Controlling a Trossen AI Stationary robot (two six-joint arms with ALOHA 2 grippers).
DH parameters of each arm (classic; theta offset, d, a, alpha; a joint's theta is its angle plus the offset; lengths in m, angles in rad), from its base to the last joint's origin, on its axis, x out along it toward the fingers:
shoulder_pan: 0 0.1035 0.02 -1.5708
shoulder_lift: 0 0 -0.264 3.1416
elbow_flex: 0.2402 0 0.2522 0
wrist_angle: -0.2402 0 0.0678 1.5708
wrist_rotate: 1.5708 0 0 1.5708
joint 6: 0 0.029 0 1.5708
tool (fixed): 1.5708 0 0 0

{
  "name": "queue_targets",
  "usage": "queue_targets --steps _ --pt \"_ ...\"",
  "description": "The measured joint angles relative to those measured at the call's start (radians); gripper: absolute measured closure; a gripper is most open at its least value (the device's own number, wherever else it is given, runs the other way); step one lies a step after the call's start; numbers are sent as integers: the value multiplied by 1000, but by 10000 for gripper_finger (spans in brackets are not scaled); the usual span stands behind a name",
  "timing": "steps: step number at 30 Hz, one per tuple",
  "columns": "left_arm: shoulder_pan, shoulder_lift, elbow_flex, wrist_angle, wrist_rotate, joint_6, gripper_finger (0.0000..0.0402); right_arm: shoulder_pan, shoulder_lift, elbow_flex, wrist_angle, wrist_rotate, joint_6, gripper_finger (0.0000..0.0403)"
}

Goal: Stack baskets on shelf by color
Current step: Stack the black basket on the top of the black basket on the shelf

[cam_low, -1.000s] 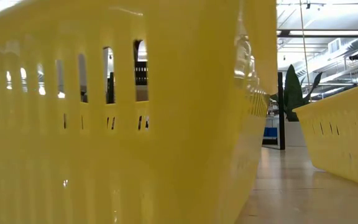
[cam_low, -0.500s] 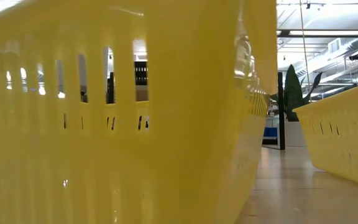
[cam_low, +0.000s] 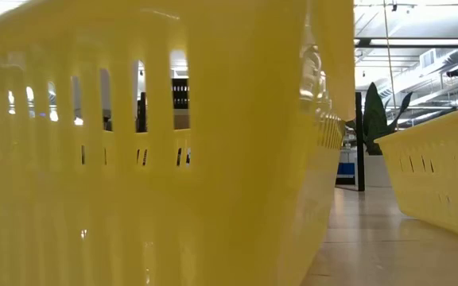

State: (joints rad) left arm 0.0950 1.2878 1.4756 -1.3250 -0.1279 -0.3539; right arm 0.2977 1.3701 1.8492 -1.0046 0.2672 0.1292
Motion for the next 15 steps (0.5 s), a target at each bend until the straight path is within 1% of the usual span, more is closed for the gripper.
queue_targets --steps 4,6,10,12,15 --pt "-14 -96 -157 20 10 -146 333 0 0 0 1 0 2 245" --pt "-14 -128 -221 16 39 -193 341 0 0 0 1 0 1 245" --pt "-15 -145 -333 12 64 -285 352 0 1 0 14 0 0 245" --pt "-14 -144 -386 12 62 -318 348 0 2 0 17 0 0 245" --pt "-9 -144 -466 35 66 -342 325 0 6 0 20 0 0 245"
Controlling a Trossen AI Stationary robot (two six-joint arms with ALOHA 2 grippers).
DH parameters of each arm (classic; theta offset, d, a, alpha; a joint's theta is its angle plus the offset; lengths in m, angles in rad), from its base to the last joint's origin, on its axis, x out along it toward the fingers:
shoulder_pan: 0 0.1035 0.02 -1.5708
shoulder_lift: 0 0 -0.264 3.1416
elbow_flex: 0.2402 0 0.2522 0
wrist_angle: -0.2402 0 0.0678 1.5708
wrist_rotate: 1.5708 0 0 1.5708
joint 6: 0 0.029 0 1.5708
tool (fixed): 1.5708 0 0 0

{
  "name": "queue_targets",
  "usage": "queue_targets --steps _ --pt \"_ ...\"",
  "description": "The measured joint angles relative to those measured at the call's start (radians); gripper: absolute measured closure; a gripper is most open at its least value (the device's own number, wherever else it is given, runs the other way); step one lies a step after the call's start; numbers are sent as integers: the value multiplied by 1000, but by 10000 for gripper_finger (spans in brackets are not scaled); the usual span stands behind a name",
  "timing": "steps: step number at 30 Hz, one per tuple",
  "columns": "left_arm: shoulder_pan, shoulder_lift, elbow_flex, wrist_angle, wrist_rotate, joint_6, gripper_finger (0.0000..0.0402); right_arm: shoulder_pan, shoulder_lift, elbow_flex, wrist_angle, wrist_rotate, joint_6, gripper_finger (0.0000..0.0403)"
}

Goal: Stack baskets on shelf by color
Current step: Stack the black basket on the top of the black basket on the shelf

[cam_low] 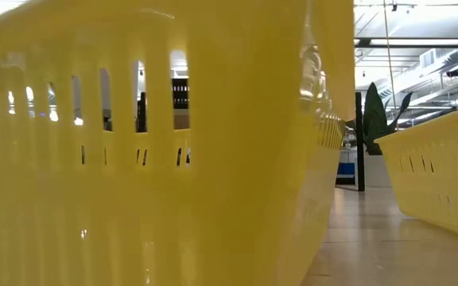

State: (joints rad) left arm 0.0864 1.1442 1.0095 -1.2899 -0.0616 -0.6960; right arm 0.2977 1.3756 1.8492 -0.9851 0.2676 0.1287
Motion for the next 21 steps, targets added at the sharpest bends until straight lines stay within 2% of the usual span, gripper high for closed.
queue_targets --steps 6,9,16,21 --pt "82 0 -127 24 73 9 262 0 6 0 10 0 0 245" --pt "140 0 -175 43 116 38 245 0 13 0 19 0 0 245" --pt "205 5 -192 66 46 161 234 0 15 0 23 0 -2 245" --pt "212 47 -192 138 2 268 234 -1 15 0 49 0 7 245"
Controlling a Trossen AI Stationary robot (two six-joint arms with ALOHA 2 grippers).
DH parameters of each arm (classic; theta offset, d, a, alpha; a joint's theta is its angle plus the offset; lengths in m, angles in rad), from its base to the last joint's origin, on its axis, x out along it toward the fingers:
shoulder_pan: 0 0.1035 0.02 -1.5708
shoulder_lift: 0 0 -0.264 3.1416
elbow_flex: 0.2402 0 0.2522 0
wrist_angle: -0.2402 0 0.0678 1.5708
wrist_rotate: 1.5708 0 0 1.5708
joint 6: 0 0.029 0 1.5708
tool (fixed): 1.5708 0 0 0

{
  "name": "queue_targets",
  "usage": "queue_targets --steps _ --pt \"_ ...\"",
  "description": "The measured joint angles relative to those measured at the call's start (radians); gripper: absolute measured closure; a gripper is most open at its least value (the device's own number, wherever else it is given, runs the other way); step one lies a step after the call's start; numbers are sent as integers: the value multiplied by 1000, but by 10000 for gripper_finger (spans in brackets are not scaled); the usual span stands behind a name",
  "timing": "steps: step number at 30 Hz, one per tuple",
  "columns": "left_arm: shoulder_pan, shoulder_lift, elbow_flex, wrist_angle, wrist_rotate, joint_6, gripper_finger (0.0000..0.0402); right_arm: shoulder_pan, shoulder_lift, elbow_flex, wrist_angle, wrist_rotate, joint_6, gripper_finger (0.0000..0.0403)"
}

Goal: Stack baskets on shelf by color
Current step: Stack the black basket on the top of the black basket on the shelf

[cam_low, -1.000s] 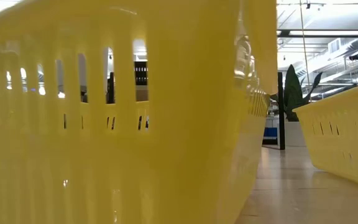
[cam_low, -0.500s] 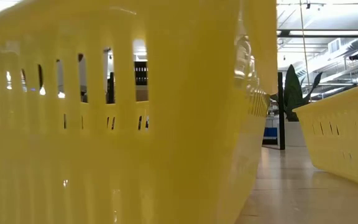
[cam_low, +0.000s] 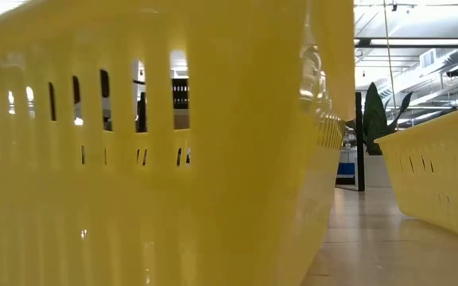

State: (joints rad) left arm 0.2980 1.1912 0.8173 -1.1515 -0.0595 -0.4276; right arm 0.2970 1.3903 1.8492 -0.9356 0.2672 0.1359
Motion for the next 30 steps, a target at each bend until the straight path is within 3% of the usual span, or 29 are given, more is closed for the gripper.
queue_targets --steps 6,13,21,30 --pt "-5 66 0 45 -39 56 234 0 0 0 14 0 12 245" --pt "-3 124 0 43 -7 48 237 0 0 0 23 0 28 245" --pt "-48 63 -17 38 -74 75 264 0 0 0 23 4 28 245" --pt "-120 23 -136 93 -77 19 269 0 0 0 22 4 30 245"
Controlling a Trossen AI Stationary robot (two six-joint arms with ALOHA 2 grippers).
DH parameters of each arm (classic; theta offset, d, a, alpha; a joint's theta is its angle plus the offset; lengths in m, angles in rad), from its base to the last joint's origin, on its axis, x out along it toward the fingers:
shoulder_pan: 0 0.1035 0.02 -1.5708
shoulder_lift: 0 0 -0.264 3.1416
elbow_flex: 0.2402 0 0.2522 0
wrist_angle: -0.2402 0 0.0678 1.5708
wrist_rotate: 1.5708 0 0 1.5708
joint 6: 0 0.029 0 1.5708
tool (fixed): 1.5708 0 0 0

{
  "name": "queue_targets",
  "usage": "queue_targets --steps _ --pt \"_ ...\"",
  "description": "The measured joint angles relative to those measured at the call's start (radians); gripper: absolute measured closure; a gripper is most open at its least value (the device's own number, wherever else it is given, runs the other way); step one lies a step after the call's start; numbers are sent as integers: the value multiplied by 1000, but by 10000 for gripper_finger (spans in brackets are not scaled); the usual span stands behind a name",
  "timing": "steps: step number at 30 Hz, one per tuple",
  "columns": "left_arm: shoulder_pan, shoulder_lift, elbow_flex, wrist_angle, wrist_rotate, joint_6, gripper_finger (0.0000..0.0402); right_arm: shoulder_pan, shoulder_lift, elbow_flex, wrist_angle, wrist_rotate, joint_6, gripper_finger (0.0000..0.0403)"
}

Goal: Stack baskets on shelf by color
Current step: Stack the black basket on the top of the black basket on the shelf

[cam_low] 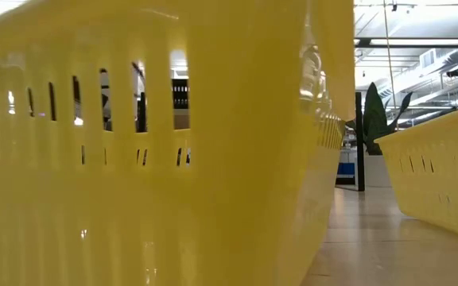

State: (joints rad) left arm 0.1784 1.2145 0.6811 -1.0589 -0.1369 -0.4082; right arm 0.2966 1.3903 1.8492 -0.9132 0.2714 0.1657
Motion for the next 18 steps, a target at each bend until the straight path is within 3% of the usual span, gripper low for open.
queue_targets --steps 7,18 --pt "-43 9 -10 22 -51 -75 269 0 0 0 2 15 0 245" --pt "-43 9 -44 45 -49 -116 269 0 0 0 7 15 -1 245"
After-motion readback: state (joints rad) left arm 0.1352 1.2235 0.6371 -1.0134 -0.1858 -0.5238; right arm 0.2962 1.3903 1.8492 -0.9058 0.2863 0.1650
